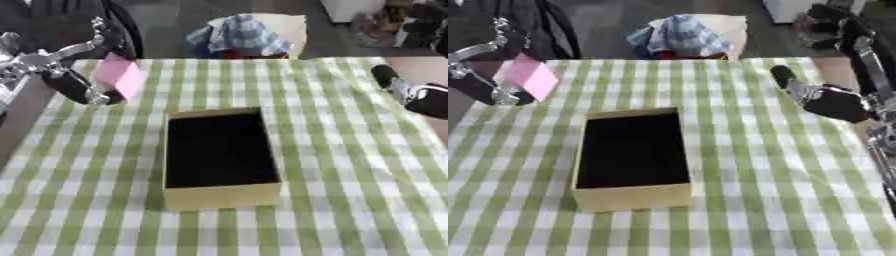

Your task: Pick up objects on the table and place them in the box.

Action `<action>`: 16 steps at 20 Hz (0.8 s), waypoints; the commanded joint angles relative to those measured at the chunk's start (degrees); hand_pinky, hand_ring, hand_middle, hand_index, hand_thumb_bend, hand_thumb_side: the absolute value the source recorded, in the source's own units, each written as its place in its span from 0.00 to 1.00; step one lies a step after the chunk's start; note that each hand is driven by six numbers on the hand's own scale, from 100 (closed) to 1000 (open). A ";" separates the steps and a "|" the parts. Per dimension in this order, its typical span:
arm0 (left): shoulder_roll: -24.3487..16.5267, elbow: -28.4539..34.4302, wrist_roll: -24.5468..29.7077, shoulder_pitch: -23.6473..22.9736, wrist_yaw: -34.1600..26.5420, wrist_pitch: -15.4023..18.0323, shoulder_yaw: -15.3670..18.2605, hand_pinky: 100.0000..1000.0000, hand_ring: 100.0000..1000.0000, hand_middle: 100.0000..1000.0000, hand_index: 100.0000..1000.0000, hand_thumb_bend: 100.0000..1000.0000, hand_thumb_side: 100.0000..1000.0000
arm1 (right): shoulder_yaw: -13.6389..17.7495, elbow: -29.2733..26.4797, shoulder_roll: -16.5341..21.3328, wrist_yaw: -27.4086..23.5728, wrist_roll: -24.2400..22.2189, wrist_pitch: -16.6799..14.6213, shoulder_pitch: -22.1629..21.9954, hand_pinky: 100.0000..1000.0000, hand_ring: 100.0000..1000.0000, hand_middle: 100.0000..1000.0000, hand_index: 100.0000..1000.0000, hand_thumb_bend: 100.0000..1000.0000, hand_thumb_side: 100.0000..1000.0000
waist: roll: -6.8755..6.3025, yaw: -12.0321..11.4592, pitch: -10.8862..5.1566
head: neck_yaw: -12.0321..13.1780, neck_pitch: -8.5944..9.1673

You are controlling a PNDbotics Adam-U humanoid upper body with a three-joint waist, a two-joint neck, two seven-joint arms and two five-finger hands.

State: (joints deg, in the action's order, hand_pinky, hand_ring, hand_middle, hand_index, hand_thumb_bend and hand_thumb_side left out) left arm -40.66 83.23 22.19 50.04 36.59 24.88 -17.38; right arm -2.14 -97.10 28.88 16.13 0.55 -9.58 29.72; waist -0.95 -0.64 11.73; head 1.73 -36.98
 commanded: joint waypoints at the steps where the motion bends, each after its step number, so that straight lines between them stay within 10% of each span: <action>1: 0.02 4.63 2.35 1.70 -2.80 0.89 -2.23 0.72 0.58 0.46 0.63 0.38 0.00 | 0.42 -0.52 0.62 -0.18 -0.03 -0.05 1.02 0.70 0.82 0.85 0.93 0.39 0.35 | 0.14 0.19 -0.72 | -0.36 -0.19; 16: 10.52 1.16 7.33 3.49 -2.90 1.58 -8.37 0.71 0.58 0.47 0.65 0.34 0.04 | 0.20 -0.62 -0.16 -0.37 -0.21 -0.08 1.60 0.70 0.82 0.85 0.93 0.39 0.35 | 0.72 1.12 0.29 | -0.61 0.86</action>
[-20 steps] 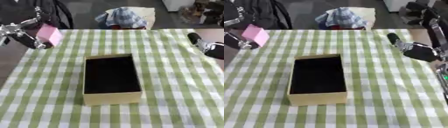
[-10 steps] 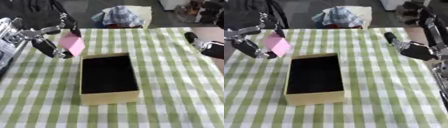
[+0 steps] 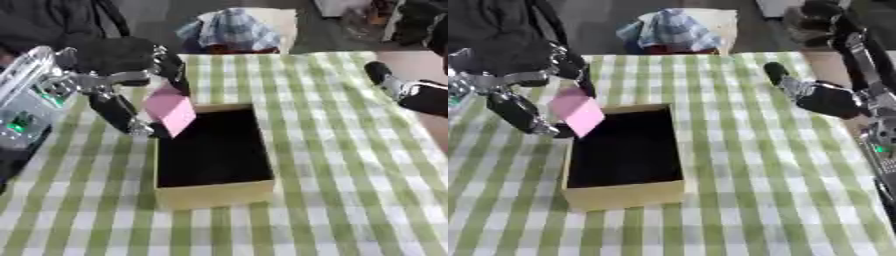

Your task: Pick up objects on the table and place them in the box.

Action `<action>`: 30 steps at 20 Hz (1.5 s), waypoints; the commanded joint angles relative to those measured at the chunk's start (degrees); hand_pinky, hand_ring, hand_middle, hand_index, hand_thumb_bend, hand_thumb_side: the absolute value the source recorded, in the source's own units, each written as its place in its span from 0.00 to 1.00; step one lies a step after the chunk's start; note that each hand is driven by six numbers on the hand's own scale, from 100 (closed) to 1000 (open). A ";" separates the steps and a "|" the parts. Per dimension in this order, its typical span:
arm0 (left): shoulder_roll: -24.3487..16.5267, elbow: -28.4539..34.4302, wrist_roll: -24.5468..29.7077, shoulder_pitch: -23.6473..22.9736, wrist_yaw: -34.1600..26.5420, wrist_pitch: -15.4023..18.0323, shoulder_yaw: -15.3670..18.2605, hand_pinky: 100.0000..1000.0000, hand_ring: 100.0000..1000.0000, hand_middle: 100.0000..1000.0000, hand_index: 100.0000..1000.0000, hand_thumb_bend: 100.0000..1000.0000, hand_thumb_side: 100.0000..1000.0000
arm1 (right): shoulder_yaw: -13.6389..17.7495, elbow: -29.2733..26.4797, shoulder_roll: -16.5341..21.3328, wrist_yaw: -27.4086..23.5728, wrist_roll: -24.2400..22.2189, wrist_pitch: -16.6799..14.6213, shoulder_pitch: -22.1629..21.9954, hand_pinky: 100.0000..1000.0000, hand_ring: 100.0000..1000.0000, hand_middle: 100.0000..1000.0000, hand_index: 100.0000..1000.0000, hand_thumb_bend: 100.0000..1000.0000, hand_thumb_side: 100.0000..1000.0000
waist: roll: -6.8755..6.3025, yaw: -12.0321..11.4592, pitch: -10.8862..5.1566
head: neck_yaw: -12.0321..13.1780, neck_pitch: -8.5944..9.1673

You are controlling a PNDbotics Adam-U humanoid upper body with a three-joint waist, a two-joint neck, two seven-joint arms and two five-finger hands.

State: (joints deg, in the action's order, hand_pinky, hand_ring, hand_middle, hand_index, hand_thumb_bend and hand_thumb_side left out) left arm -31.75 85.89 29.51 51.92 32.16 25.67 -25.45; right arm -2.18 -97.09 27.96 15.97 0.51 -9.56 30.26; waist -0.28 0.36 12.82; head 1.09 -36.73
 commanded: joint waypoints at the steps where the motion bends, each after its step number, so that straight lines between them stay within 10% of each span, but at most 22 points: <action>1: 2.59 -2.52 -0.08 1.74 2.45 1.30 -0.62 0.71 0.59 0.48 0.65 0.34 0.05 | 0.19 -0.66 0.67 -0.23 -0.21 -0.12 1.16 0.70 0.82 0.85 0.93 0.39 0.35 | 0.07 0.27 -0.70 | 0.09 0.71; 12: 6.68 -10.28 2.06 1.76 10.60 6.60 -2.09 0.77 0.70 0.64 0.79 0.47 0.18 | 0.16 -0.66 0.42 -0.33 -0.27 -0.12 1.42 0.70 0.82 0.85 0.93 0.39 0.35 | -0.10 0.90 -0.23 | -0.10 1.02; 21: 4.96 -6.21 0.71 1.67 12.67 7.16 -0.45 0.83 0.81 0.80 0.89 0.83 0.47 | 0.26 -0.49 0.50 -0.31 -0.19 -0.10 1.10 0.70 0.82 0.85 0.93 0.39 0.35 | -0.34 0.65 -0.63 | -0.11 0.89; 30: 0.40 5.46 -6.72 -4.49 5.85 0.77 9.17 0.78 0.72 0.70 0.84 0.51 0.44 | 0.94 -0.31 0.69 -0.33 0.52 0.04 0.03 0.70 0.82 0.85 0.93 0.39 0.35 | -0.13 -1.18 -1.23 | -0.16 0.09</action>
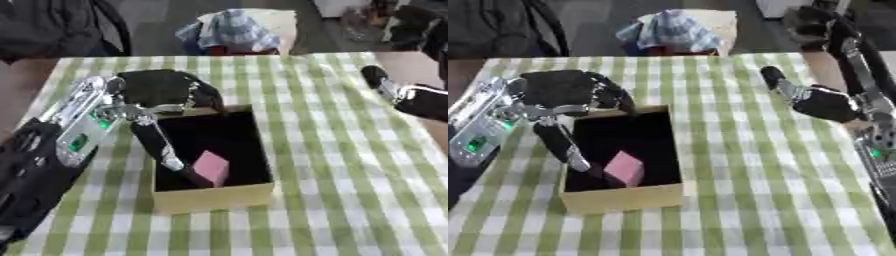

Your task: Pick up objects on the table and place them in the box.

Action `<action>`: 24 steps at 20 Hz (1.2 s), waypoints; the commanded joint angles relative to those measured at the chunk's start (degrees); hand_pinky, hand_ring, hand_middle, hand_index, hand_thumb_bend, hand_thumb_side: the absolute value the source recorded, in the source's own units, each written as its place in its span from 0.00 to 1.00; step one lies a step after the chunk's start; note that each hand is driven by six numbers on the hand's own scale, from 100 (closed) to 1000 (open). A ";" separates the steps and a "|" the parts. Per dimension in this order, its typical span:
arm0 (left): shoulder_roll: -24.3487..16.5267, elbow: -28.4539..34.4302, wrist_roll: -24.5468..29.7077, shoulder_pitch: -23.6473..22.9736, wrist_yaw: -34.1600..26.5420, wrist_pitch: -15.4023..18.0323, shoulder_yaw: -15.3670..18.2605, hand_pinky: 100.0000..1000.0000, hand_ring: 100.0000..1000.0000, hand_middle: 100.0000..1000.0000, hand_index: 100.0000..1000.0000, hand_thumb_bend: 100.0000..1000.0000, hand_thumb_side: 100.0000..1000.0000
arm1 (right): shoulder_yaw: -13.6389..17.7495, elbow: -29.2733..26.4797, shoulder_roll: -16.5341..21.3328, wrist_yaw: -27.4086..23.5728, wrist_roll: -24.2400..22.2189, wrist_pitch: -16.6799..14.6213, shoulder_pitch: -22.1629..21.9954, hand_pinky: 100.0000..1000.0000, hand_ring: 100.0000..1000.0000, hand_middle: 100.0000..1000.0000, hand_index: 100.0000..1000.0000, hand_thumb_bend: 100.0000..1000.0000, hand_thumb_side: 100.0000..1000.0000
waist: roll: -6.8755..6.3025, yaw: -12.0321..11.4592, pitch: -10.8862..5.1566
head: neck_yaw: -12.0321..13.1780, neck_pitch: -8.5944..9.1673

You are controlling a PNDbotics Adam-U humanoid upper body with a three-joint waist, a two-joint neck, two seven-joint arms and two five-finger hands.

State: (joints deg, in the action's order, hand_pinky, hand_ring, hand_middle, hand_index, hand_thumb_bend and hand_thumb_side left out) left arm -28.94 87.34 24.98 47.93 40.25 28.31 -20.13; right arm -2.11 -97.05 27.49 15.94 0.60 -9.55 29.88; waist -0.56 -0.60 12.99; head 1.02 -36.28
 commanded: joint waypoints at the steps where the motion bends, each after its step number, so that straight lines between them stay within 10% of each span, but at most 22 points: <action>1: -2.80 5.56 -3.15 -1.63 -3.20 -2.83 5.33 0.78 0.71 0.69 0.84 0.47 0.44 | 0.93 -0.38 1.13 -0.31 0.54 0.05 0.30 0.70 0.82 0.85 0.93 0.39 0.35 | 0.18 -0.40 -1.42 | -0.02 -0.42; 12: 2.30 16.03 -13.91 -16.49 -13.96 -13.59 21.59 0.75 0.67 0.64 0.80 0.17 0.54 | 1.12 -1.28 -0.40 -1.14 1.22 0.13 -1.40 0.69 0.81 0.84 0.92 0.35 0.35 | 1.23 -3.58 -1.35 | 1.20 -2.25; 24: 0.42 17.24 -25.66 -22.55 -24.11 -20.59 24.64 0.74 0.67 0.66 0.80 0.13 0.60 | 1.05 -1.03 -0.93 -1.18 1.16 0.20 -0.47 0.69 0.81 0.84 0.92 0.35 0.35 | 2.69 -8.71 -0.62 | 3.39 -3.11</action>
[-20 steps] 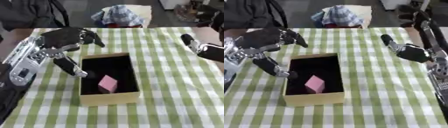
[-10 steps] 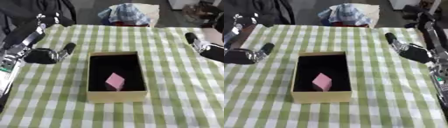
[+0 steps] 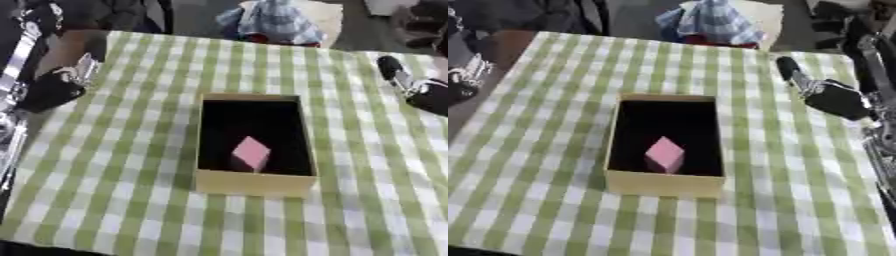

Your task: Pick up objects on the table and place them in the box.

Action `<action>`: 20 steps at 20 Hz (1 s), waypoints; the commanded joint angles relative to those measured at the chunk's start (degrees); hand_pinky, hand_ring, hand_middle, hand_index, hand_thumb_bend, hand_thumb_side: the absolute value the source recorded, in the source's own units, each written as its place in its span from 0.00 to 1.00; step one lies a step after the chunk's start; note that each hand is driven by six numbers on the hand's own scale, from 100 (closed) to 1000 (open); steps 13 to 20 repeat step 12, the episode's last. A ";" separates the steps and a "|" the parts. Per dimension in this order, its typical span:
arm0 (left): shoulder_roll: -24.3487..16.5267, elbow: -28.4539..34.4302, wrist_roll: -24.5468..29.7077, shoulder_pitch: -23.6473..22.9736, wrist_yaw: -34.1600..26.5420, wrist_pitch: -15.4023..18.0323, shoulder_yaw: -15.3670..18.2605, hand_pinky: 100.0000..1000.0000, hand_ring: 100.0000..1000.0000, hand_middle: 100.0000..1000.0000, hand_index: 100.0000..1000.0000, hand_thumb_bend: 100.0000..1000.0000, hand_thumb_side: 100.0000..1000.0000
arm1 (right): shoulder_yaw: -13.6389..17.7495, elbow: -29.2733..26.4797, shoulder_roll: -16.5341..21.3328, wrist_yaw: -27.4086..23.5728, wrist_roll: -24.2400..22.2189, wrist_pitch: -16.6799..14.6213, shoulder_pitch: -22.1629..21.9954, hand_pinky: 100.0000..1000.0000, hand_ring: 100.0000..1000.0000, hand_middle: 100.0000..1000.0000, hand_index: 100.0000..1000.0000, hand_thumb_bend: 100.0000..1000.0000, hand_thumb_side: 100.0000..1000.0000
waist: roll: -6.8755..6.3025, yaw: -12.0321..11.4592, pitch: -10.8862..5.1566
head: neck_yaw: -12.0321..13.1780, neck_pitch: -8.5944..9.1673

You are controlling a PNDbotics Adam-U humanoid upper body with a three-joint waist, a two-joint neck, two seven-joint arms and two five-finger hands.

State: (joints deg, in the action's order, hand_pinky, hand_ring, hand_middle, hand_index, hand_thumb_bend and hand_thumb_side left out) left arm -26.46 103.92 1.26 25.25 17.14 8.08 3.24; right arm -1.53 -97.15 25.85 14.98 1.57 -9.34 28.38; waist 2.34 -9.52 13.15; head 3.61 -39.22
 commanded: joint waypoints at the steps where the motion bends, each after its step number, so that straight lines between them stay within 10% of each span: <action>1: -2.10 0.46 -2.45 -0.16 -0.93 -0.43 1.54 0.74 0.68 0.66 0.80 0.12 0.60 | 0.51 -0.87 0.67 -0.22 0.23 0.02 1.06 0.69 0.81 0.84 0.92 0.35 0.35 | -0.25 0.39 -0.80 | 1.02 -0.10; 20: -0.96 -1.71 -4.24 -1.33 -0.42 -0.72 2.76 0.74 0.67 0.66 0.79 0.11 0.61 | 0.11 -0.45 1.21 0.03 -0.13 -0.05 1.71 0.69 0.81 0.84 0.92 0.34 0.36 | -1.34 2.51 -2.19 | 4.95 2.63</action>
